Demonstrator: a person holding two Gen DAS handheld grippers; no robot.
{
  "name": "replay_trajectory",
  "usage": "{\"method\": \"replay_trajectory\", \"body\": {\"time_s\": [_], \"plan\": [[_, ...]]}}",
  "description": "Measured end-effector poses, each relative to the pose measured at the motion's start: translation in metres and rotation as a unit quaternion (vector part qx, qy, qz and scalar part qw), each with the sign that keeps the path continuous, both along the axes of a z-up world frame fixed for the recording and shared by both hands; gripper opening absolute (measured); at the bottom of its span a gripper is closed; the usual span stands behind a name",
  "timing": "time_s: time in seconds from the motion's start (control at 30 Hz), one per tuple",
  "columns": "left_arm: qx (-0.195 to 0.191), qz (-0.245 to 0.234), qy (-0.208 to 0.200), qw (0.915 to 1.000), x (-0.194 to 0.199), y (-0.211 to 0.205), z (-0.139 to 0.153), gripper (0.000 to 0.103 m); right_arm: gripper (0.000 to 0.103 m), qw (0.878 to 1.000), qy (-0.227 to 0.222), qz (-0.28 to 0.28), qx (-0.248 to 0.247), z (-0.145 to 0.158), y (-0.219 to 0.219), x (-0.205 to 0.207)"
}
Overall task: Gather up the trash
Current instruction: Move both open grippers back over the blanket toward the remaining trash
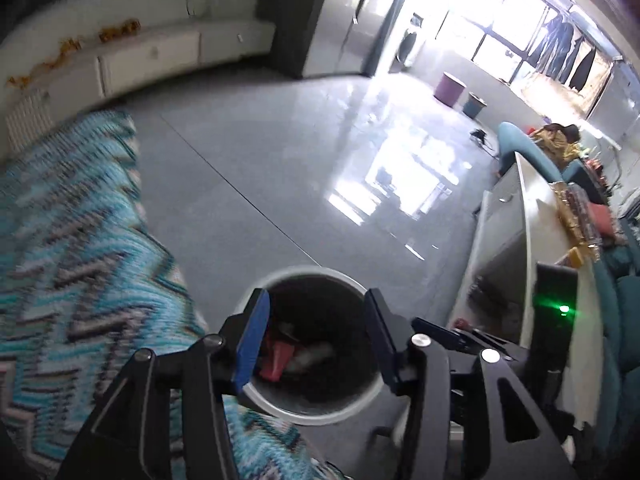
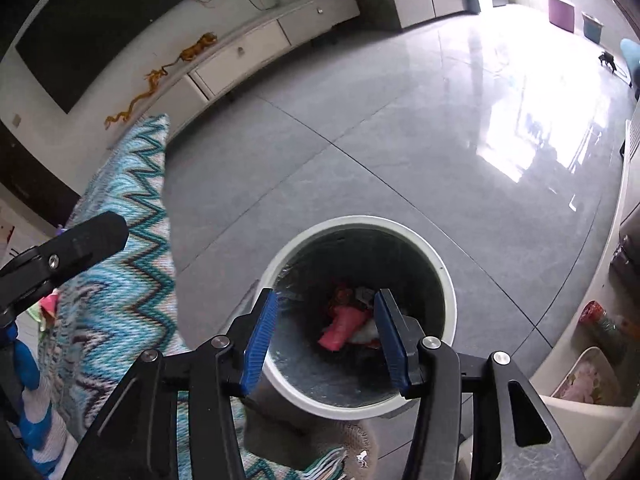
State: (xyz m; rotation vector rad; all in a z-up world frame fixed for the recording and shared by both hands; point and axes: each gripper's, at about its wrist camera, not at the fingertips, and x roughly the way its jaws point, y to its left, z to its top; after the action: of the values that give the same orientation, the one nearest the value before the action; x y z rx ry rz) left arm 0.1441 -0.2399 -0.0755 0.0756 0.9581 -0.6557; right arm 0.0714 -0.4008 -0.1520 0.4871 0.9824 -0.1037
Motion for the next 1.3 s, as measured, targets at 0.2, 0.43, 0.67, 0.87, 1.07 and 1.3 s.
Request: {"method": "replay_trajectory", "body": {"time_s": [0.2,0.43,0.67,0.87,1.07,1.3], "plan": [[0.018,0.049,-0.106,0.9929,-0.033,0.023,0.04,0.047,0.05,0.999,-0.04,0.005,-0.012,0.039,0.015,-0.022],[0.039,0.082,-0.17,0.9812,-0.07,0.053,0.076,0.047,0.052,0.995,-0.088,0.019,-0.037,0.089,0.04,-0.05],[0.045,0.117,-0.226,0.966,-0.107,0.09,0.11,0.048,0.056,0.988,-0.135,0.033,-0.06,0.137,0.068,-0.079],[0.044,0.163,-0.272,0.9475,-0.133,0.132,0.134,0.048,0.056,0.983,-0.162,0.05,-0.077,0.17,0.091,-0.096],[0.039,0.198,-0.298,0.933,-0.149,0.17,0.148,0.048,0.056,0.977,-0.179,0.072,-0.092,0.196,0.12,-0.107],[0.045,0.213,-0.291,0.9315,-0.155,0.209,0.156,0.048,0.057,0.97,-0.197,0.101,-0.099,0.222,0.151,-0.113]]}}
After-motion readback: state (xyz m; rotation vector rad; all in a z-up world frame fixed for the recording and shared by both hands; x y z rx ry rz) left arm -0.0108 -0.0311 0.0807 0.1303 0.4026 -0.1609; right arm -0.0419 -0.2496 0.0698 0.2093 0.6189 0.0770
